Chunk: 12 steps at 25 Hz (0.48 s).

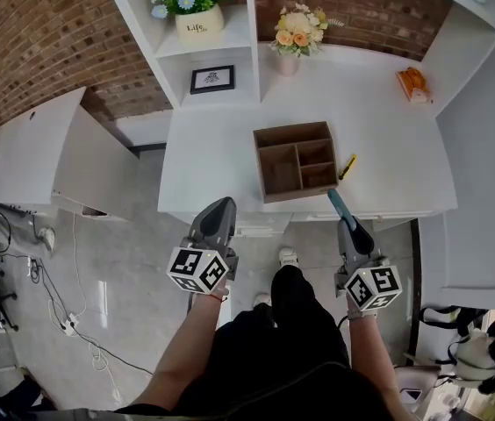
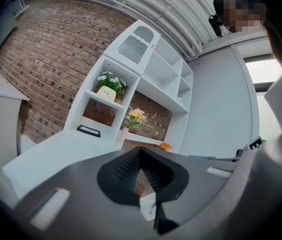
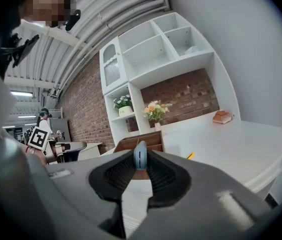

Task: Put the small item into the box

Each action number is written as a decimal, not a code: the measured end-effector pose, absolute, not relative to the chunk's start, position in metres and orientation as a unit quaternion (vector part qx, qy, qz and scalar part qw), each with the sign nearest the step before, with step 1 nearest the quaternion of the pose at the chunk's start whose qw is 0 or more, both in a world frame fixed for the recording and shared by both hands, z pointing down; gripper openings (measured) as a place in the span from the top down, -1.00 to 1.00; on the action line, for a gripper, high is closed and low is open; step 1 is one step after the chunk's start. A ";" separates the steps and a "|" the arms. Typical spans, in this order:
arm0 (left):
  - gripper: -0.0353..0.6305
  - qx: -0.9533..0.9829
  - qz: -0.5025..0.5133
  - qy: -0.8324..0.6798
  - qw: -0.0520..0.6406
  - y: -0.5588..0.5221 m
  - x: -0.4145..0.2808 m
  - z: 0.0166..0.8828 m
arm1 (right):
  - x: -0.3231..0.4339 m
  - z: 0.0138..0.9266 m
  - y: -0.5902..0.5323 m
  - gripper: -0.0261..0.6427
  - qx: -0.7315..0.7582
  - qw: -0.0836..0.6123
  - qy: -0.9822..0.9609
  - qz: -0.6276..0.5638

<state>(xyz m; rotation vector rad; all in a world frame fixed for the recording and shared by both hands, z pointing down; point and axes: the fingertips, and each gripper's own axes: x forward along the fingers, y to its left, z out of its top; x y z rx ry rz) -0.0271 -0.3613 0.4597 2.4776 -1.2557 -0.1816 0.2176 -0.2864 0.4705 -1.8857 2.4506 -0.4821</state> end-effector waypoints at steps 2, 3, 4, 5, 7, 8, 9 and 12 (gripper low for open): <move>0.89 0.874 -0.063 -0.447 0.180 -0.369 -0.026 0.460 | 0.220 0.472 -0.295 0.73 -0.600 0.004 0.784 -0.157; 0.89 0.873 -0.063 -0.449 0.180 -0.373 -0.026 0.461 | 0.221 0.472 -0.300 0.73 -0.598 0.002 0.785 -0.158; 0.89 0.872 -0.063 -0.451 0.180 -0.377 -0.026 0.461 | 0.221 0.473 -0.304 0.73 -0.597 0.000 0.787 -0.159; 0.89 0.871 -0.063 -0.453 0.181 -0.381 -0.025 0.461 | 0.222 0.474 -0.309 0.73 -0.595 -0.002 0.788 -0.160; 0.89 0.868 -0.063 -0.457 0.183 -0.388 -0.024 0.463 | 0.224 0.475 -0.317 0.73 -0.592 -0.006 0.790 -0.161; 0.89 0.867 -0.063 -0.459 0.184 -0.391 -0.023 0.464 | 0.224 0.476 -0.321 0.73 -0.589 -0.009 0.792 -0.161; 0.89 0.866 -0.064 -0.460 0.185 -0.394 -0.022 0.464 | 0.224 0.477 -0.325 0.73 -0.586 -0.014 0.794 -0.162; 0.89 0.863 -0.064 -0.465 0.188 -0.401 -0.020 0.467 | 0.223 0.481 -0.334 0.73 -0.578 -0.025 0.799 -0.164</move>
